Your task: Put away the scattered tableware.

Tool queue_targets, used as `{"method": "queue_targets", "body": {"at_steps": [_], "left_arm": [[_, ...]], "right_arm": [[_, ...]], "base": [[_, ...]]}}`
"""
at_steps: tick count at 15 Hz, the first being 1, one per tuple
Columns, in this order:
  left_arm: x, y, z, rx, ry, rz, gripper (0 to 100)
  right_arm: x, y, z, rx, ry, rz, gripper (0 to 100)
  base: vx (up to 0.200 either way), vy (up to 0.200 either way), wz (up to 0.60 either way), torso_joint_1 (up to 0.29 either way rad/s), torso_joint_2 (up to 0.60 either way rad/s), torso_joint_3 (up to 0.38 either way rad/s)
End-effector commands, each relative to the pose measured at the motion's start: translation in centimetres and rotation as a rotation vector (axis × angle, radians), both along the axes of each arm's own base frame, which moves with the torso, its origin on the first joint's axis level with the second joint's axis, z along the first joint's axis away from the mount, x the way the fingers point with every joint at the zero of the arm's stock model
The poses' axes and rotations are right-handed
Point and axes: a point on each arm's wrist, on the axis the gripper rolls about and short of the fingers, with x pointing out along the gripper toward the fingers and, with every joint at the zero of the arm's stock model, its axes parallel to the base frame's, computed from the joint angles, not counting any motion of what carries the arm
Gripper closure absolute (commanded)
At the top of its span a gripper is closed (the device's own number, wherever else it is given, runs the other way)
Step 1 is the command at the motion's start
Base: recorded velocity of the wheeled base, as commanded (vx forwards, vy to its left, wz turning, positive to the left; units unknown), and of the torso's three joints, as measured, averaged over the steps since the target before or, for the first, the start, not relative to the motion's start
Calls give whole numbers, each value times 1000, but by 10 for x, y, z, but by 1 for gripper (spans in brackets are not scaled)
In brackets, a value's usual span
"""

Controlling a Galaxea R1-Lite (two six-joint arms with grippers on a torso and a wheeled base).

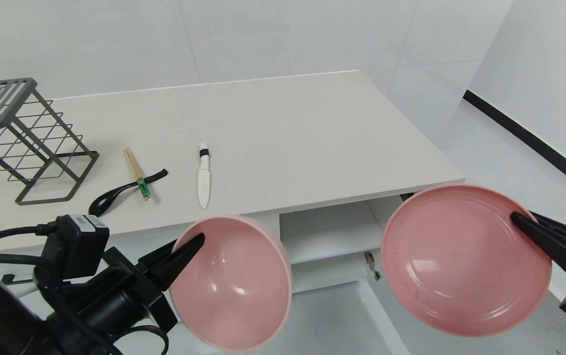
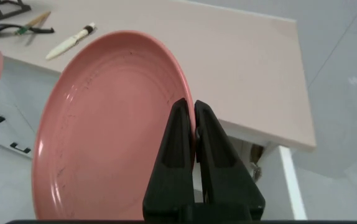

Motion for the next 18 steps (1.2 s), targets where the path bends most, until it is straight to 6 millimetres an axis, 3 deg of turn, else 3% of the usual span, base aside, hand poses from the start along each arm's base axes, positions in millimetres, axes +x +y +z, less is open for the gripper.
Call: {"method": "queue_targets", "body": {"at_steps": [1, 5, 18], "left_arm": [[0, 0, -1, 4, 6, 1, 100], [-1, 1, -2, 8, 10, 3, 100], [0, 3, -1, 4, 6, 15, 100]], "right_arm": [[11, 4, -12, -12, 57, 17, 100], [22, 13, -18, -10, 31, 55, 100], [22, 13, -19, -12, 40, 55, 100]], "base": [[0, 0, 0, -217, 559, 325], [0, 0, 0, -217, 544, 327], [0, 0, 0, -143, 435, 290]]}}
